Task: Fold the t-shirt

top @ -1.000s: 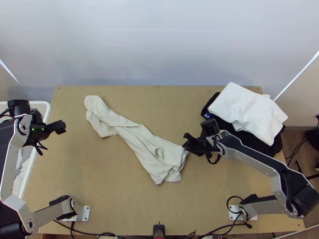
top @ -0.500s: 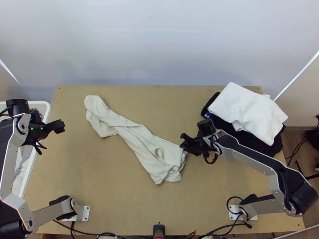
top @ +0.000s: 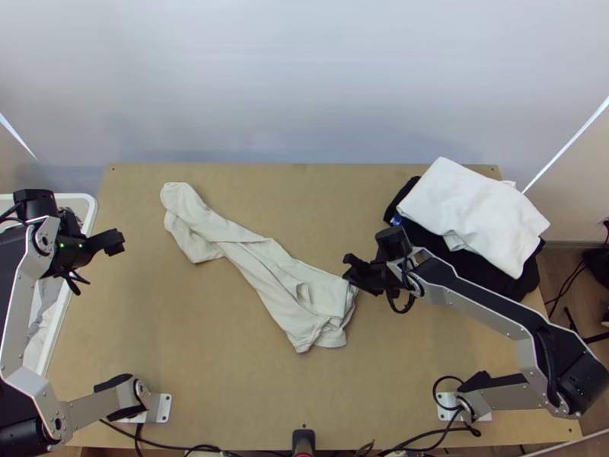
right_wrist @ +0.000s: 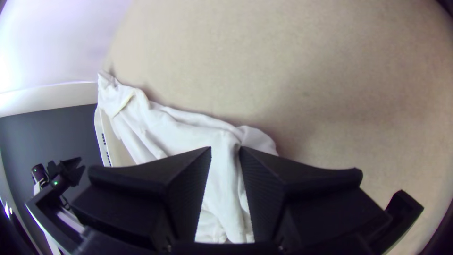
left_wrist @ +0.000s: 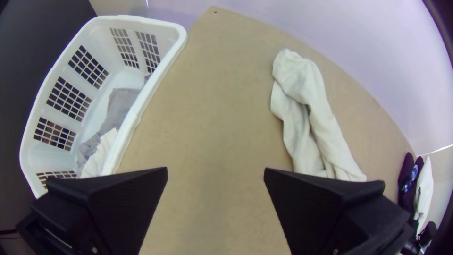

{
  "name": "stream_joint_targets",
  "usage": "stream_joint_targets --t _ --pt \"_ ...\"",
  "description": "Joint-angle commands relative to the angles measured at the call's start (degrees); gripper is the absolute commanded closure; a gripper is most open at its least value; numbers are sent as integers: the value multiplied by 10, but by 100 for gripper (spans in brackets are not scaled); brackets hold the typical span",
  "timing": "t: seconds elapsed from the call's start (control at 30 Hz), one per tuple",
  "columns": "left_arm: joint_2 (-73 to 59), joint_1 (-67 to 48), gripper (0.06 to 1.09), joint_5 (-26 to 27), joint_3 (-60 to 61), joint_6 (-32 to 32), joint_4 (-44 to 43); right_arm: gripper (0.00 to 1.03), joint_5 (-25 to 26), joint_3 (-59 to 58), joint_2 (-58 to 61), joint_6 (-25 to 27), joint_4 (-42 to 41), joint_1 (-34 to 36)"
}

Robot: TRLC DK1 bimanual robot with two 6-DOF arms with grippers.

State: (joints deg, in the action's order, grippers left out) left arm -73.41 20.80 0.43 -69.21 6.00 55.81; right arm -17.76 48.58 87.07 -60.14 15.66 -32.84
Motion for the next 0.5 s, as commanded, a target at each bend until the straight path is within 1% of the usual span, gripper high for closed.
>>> stream_joint_targets --t 0.0,0.47 --pt "-3 1 10 0 0 1 0 71 6 0 -4 3 0 -1" --pt "-2 6 10 0 2 -1 0 71 18 3 -12 9 0 -21"
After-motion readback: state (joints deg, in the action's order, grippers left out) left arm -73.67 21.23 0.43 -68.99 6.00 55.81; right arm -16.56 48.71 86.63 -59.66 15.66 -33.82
